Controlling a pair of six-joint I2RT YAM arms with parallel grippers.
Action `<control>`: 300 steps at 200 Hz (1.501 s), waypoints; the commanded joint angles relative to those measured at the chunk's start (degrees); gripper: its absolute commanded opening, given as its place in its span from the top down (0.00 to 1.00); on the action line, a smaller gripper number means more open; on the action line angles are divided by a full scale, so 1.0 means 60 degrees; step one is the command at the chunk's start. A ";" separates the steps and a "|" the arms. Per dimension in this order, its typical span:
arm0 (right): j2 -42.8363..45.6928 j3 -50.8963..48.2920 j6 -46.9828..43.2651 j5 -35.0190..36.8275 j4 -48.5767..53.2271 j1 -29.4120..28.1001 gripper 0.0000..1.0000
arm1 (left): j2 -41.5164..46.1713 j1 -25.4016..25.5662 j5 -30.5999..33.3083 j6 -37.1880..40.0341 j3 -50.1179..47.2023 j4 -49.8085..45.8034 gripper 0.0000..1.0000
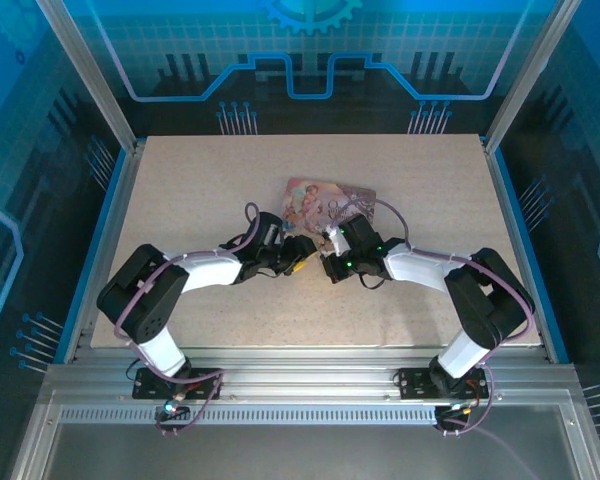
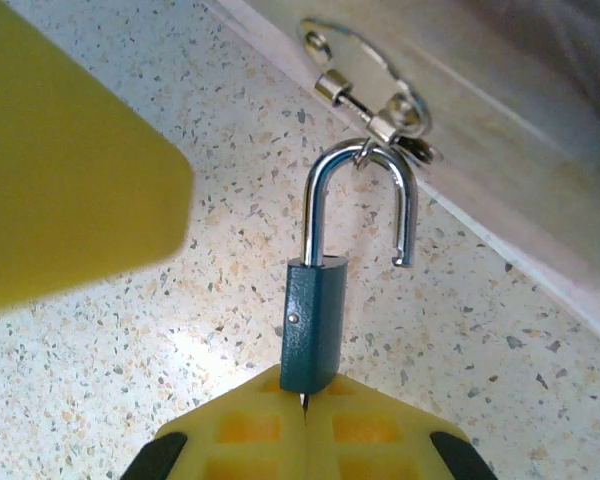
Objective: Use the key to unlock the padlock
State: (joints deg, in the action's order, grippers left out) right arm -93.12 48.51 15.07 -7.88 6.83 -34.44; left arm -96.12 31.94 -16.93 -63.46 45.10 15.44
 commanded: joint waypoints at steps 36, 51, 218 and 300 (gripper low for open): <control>0.0117 0.0558 -0.0881 0.0200 0.1186 0.0059 0.97 | 0.0824 -0.0305 0.0001 0.0445 -0.0331 -0.0426 0.45; 0.0112 0.0737 -0.1168 0.0329 0.1496 0.0056 0.98 | 0.0941 -0.0362 -0.0003 0.0539 -0.0354 -0.0479 0.44; -0.0152 0.2142 -0.4321 0.0604 0.3899 0.0235 0.96 | 0.1613 -0.0710 -0.0676 0.1727 -0.0474 -0.1133 0.01; -0.0025 0.1564 -0.6214 0.0595 0.3713 0.0323 0.95 | 0.2311 -0.0739 -0.0826 0.2397 -0.1124 -0.1939 0.01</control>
State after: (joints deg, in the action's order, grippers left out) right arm -93.23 57.87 -17.32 -3.44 27.46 -33.19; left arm -83.59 28.23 -20.64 -50.89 40.07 5.91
